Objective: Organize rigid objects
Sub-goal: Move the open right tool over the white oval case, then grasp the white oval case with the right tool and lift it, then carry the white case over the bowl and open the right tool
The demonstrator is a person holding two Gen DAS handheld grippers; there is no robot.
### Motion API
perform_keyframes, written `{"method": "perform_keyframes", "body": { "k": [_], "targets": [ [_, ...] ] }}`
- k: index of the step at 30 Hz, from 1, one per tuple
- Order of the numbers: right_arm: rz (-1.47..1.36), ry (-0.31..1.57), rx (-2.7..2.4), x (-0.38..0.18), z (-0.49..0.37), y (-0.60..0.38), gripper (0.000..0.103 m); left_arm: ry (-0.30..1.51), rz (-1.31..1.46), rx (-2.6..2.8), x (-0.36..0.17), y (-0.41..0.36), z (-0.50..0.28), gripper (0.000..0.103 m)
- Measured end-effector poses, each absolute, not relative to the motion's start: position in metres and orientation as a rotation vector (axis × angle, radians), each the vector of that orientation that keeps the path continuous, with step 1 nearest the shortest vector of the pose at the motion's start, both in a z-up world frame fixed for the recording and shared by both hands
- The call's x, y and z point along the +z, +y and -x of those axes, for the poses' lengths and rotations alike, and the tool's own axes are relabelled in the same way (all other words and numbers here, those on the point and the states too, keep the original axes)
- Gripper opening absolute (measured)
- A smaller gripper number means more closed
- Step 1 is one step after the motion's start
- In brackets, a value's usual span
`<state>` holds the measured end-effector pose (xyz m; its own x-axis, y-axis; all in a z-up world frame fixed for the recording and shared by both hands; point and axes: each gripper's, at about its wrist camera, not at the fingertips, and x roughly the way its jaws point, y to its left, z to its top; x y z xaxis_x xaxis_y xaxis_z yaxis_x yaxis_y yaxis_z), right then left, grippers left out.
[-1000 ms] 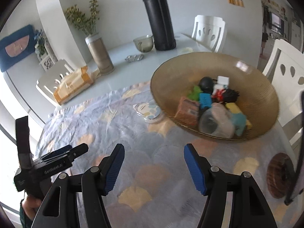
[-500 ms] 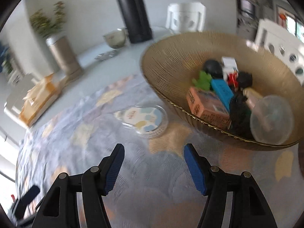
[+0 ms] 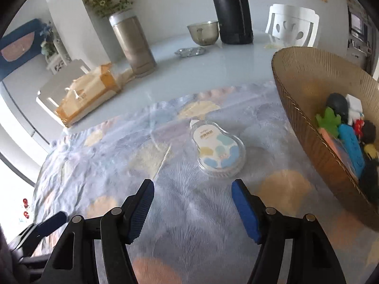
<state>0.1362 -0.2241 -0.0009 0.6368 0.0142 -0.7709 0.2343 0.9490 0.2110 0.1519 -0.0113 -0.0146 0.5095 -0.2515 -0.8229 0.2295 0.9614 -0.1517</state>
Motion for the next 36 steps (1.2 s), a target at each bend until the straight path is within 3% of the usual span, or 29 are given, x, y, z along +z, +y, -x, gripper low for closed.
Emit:
{"method": "perform_keyframes", "body": {
  "k": [3, 6, 11, 13, 15, 17, 18, 36],
  "targets": [
    [-0.420, 0.845, -0.163, -0.003, -0.132, -0.243, 0.069, 0.986, 0.001, -0.288, -0.014, -0.014, -0.150, 0.078],
    [-0.352, 0.877, -0.187, -0.003, -0.147, -0.236, 0.069, 0.986, -0.001, -0.289, -0.014, -0.015, -0.150, 0.078],
    [-0.227, 0.925, -0.242, -0.009, -0.183, -0.213, 0.088, 0.988, -0.004, -0.285, -0.015, -0.015, -0.151, 0.078],
    [-0.166, 0.952, -0.249, -0.010, -0.192, -0.209, 0.088, 0.988, -0.008, -0.282, -0.015, -0.016, -0.150, 0.078],
    [-0.152, 0.950, -0.266, -0.010, -0.196, -0.206, 0.083, 0.988, -0.007, -0.286, -0.015, -0.016, -0.150, 0.078],
    [-0.136, 0.926, -0.251, -0.007, -0.193, -0.202, 0.056, 0.987, -0.008, -0.292, -0.015, -0.016, -0.150, 0.078],
    [-0.120, 0.917, -0.233, -0.006, -0.190, -0.199, 0.048, 0.987, -0.009, -0.293, -0.015, -0.017, -0.150, 0.078],
    [-0.267, 0.894, -0.080, 0.022, -0.066, -0.203, 0.048, 0.958, 0.037, -0.316, 0.002, -0.019, -0.110, 0.078]
  ]
}}
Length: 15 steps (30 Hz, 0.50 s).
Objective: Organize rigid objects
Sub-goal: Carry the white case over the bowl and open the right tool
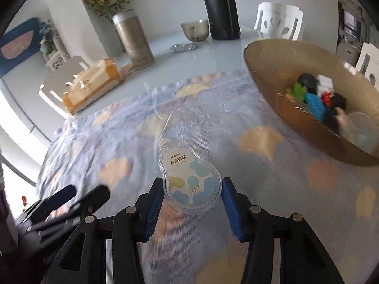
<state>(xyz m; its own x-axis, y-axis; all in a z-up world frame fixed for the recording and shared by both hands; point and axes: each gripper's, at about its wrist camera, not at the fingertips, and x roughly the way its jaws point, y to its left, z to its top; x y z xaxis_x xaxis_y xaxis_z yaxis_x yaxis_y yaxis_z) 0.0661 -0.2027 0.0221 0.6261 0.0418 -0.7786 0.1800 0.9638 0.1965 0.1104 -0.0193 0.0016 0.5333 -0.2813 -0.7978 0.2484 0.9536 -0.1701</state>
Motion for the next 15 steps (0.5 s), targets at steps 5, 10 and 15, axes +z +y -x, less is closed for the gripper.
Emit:
{"method": "perform_keyframes", "body": {
  "k": [5, 10, 15],
  "targets": [
    [-0.202, 0.779, -0.097, 0.059, -0.024, -0.212, 0.048, 0.863, -0.038, -0.298, 0.022, -0.020, -0.063, 0.078],
    [-0.193, 0.639, -0.182, 0.102, -0.001, -0.243, 0.048, 0.785, -0.071, -0.247, 0.023, -0.018, -0.040, 0.078],
    [-0.253, 0.575, -0.299, 0.126, -0.001, -0.298, 0.048, 0.771, -0.026, -0.233, 0.002, -0.014, -0.039, 0.078]
  ]
}}
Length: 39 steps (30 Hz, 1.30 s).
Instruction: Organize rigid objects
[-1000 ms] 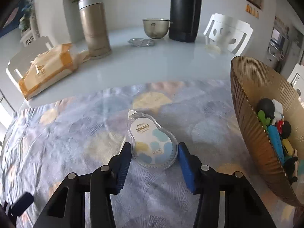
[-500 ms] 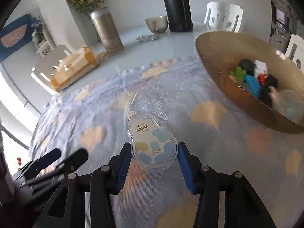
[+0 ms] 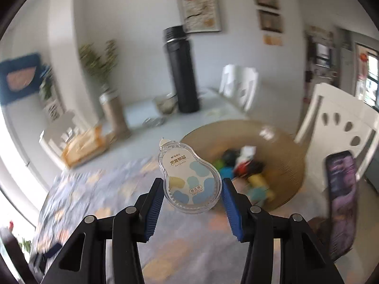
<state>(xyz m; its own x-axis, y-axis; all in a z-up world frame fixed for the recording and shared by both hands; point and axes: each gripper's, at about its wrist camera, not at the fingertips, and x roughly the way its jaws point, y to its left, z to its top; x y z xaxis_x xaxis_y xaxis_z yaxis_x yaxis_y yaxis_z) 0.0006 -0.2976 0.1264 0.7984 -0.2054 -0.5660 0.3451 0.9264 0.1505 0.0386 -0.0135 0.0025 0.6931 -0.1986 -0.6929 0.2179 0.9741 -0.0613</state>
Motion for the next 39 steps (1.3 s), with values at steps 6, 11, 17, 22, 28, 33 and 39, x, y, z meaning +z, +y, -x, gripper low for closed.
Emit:
{"method": "perform_keyframes", "body": {
  "k": [6, 11, 17, 22, 28, 33, 39],
  "targets": [
    [-0.327, 0.620, -0.375, 0.112, -0.022, -0.345, 0.048, 0.755, -0.037, -0.239, 0.002, -0.017, -0.037, 0.078],
    [-0.313, 0.687, -0.404, 0.093, -0.048, -0.359, 0.059, 0.741, -0.088, -0.236, 0.002, -0.026, -0.032, 0.078],
    [-0.180, 0.686, -0.341, 0.091, -0.032, -0.328, 0.066, 0.722, -0.162, -0.232, 0.001, -0.037, -0.027, 0.079],
    [-0.141, 0.679, -0.245, 0.100, -0.011, -0.291, 0.078, 0.729, -0.132, -0.220, 0.002, -0.031, -0.029, 0.080],
    [-0.116, 0.708, -0.133, 0.090, 0.003, -0.242, 0.083, 0.745, -0.047, -0.199, 0.003, -0.016, -0.033, 0.081],
    [-0.079, 0.785, -0.076, 0.058, 0.001, -0.203, 0.083, 0.757, -0.037, -0.177, 0.002, -0.012, -0.035, 0.091],
    [-0.085, 0.814, -0.059, 0.038, -0.006, -0.191, 0.083, 0.781, -0.058, -0.149, 0.000, -0.013, -0.038, 0.091]
  ]
}}
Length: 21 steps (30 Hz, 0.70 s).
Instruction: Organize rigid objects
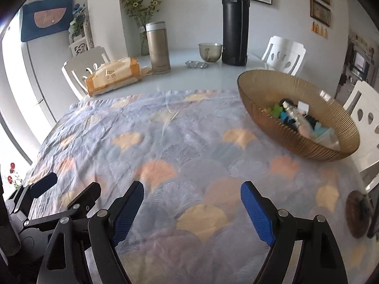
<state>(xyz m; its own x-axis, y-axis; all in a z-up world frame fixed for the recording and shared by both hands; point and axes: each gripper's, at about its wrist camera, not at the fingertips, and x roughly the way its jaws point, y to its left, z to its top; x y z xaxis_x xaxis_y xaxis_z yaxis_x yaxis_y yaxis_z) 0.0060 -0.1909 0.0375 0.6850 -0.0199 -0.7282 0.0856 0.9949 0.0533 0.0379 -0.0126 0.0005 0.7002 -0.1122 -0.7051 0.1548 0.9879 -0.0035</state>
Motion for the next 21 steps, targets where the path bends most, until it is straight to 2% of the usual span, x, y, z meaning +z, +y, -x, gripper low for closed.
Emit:
{"method": "perform_keyframes", "body": {
  "k": [5, 12, 21],
  "targets": [
    [-0.080, 0.784, -0.087, 0.033, -0.007, -0.195, 0.083, 0.781, -0.025, -0.149, 0.002, -0.007, -0.038, 0.091],
    [-0.115, 0.858, -0.103, 0.012, -0.017, -0.205, 0.083, 0.789, 0.097, -0.056, 0.000, 0.023, -0.050, 0.092],
    [-0.124, 0.854, -0.094, 0.012, -0.016, -0.205, 0.083, 0.832, 0.191, -0.030, -0.007, 0.040, -0.057, 0.092]
  ]
}}
